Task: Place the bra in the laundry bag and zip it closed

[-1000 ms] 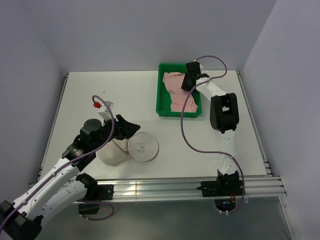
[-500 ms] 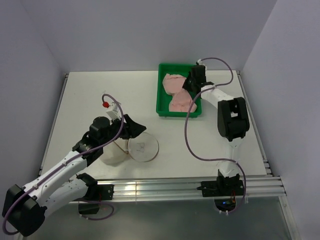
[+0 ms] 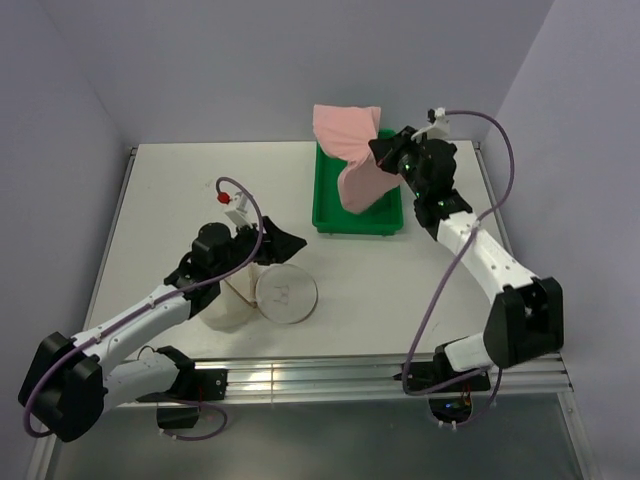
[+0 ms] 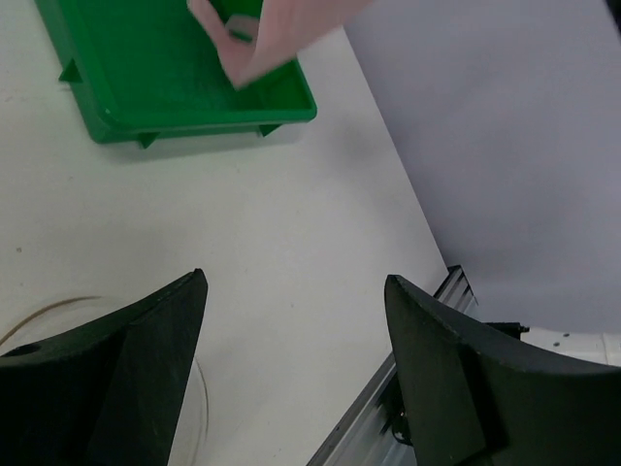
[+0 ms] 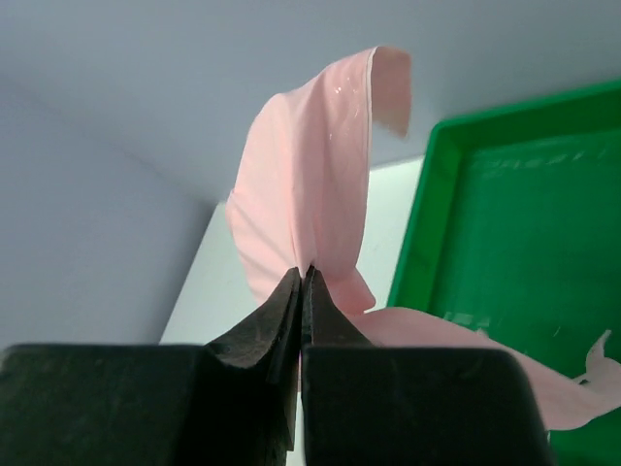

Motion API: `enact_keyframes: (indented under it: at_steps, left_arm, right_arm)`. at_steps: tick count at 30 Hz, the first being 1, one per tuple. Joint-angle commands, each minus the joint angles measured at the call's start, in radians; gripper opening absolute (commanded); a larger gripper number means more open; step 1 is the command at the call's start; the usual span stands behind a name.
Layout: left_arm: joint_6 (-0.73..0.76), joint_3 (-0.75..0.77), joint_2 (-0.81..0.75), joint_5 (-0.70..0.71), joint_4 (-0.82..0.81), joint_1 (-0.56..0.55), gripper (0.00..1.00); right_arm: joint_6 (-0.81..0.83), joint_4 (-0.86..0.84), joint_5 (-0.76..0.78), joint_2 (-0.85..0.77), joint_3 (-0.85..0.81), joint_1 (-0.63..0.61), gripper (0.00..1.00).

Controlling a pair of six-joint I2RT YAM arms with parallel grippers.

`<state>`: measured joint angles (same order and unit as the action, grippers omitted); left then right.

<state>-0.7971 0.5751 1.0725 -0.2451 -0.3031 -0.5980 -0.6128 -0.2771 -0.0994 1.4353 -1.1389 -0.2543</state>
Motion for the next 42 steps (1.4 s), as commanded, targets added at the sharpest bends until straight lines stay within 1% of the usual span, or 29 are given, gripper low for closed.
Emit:
enact_keyframes:
  at_steps: [1, 3, 6, 9, 11, 15, 18, 21, 22, 24, 25, 27, 28, 29, 30, 31, 32, 33, 34, 35, 36, 37, 38, 39, 40, 42]
  left_arm:
    - [0.032, 0.072, 0.015, 0.000, -0.145, 0.003, 0.81]
    - [0.042, 0.084, 0.027, 0.015, -0.169, 0.004, 0.83]
    - [0.042, 0.107, 0.053, 0.001, -0.218, 0.003, 0.84]
    - [0.032, 0.112, 0.081, 0.023, -0.247, 0.004, 0.84]
    - [0.030, 0.112, 0.092, 0.030, -0.266, 0.003, 0.85]
    - [0.029, 0.109, 0.096, 0.043, -0.301, 0.004, 0.84]
    - [0.032, 0.106, 0.086, 0.058, -0.317, 0.003, 0.82]
    - [0.038, 0.111, 0.083, 0.064, -0.314, 0.003, 0.67]
    - [0.041, 0.112, 0.081, 0.063, -0.311, 0.004, 0.53]
    - [0.038, 0.111, 0.083, 0.059, -0.320, 0.004, 0.39]
    - [0.038, 0.112, 0.083, 0.058, -0.324, 0.003, 0.23]
    - [0.047, 0.123, 0.084, 0.056, -0.312, 0.004, 0.13]
    - [0.050, 0.126, 0.084, 0.052, -0.307, 0.003, 0.03]
    - [0.058, 0.132, 0.081, 0.040, -0.298, 0.003, 0.00]
    - [0.061, 0.137, 0.073, 0.032, -0.292, 0.003, 0.00]
    - [0.068, 0.138, 0.067, 0.020, -0.283, 0.004, 0.00]
    - [0.084, 0.141, 0.057, -0.005, -0.271, 0.003, 0.00]
    - [0.091, 0.141, 0.032, -0.016, -0.243, 0.003, 0.00]
    - [0.099, 0.138, 0.017, -0.028, -0.226, 0.004, 0.00]
    - [0.108, 0.131, 0.000, -0.043, -0.211, 0.004, 0.00]
    - [0.114, 0.128, -0.032, -0.075, -0.176, 0.004, 0.00]
    - [0.118, 0.123, -0.048, -0.095, -0.163, 0.004, 0.00]
    - [0.121, 0.111, -0.061, -0.118, -0.154, 0.004, 0.00]
    - [0.122, 0.106, -0.084, -0.159, -0.142, 0.003, 0.00]
    - [0.121, 0.103, -0.095, -0.180, -0.119, 0.004, 0.00]
    - [0.121, 0.097, -0.120, -0.223, -0.102, 0.003, 0.00]
  right_arm:
    - [-0.056, -0.117, -0.051, -0.166, 0.138, -0.057, 0.00]
    - [-0.071, -0.137, -0.048, -0.228, 0.216, -0.085, 0.00]
    - [-0.084, -0.145, -0.028, -0.346, 0.289, -0.147, 0.00]
    - [-0.103, -0.166, -0.011, -0.400, 0.352, -0.221, 0.00]
    - [-0.122, -0.180, -0.003, -0.420, 0.389, -0.261, 0.00]
    - [-0.151, -0.194, -0.017, -0.447, 0.430, -0.293, 0.00]
    - [-0.162, -0.203, -0.013, -0.446, 0.459, -0.303, 0.00]
    - [-0.179, -0.220, -0.037, -0.440, 0.478, -0.309, 0.00]
    - [-0.182, -0.223, -0.036, -0.440, 0.484, -0.312, 0.00]
    - [-0.180, -0.220, -0.036, -0.432, 0.490, -0.319, 0.00]
    - [-0.183, -0.217, -0.040, -0.428, 0.492, -0.324, 0.00]
    - [-0.188, -0.224, -0.054, -0.424, 0.502, -0.329, 0.00]
    - [-0.186, -0.223, -0.060, -0.426, 0.505, -0.333, 0.00]
    - [-0.182, -0.200, -0.072, -0.427, 0.505, -0.333, 0.00]
    - [-0.171, -0.179, -0.080, -0.434, 0.498, -0.332, 0.10]
    - [-0.116, -0.145, -0.086, -0.438, 0.486, -0.333, 0.22]
    - [-0.079, -0.023, -0.086, -0.441, 0.438, -0.332, 0.37]
    - [-0.032, 0.058, -0.066, -0.449, 0.403, -0.330, 0.60]
    - [0.063, 0.126, -0.050, -0.455, 0.371, -0.326, 0.69]
    - [0.103, 0.221, -0.045, -0.464, 0.325, -0.306, 0.76]
    - [0.137, 0.251, -0.083, -0.483, 0.311, -0.283, 0.81]
    - [0.183, 0.265, -0.130, -0.492, 0.301, -0.255, 0.82]
    - [0.189, 0.269, -0.185, -0.507, 0.294, -0.223, 0.82]
    - [0.191, 0.269, -0.304, -0.510, 0.289, -0.154, 0.82]
    - [0.193, 0.269, -0.369, -0.510, 0.285, -0.122, 0.82]
    - [0.196, 0.269, -0.459, -0.489, 0.257, -0.080, 0.82]
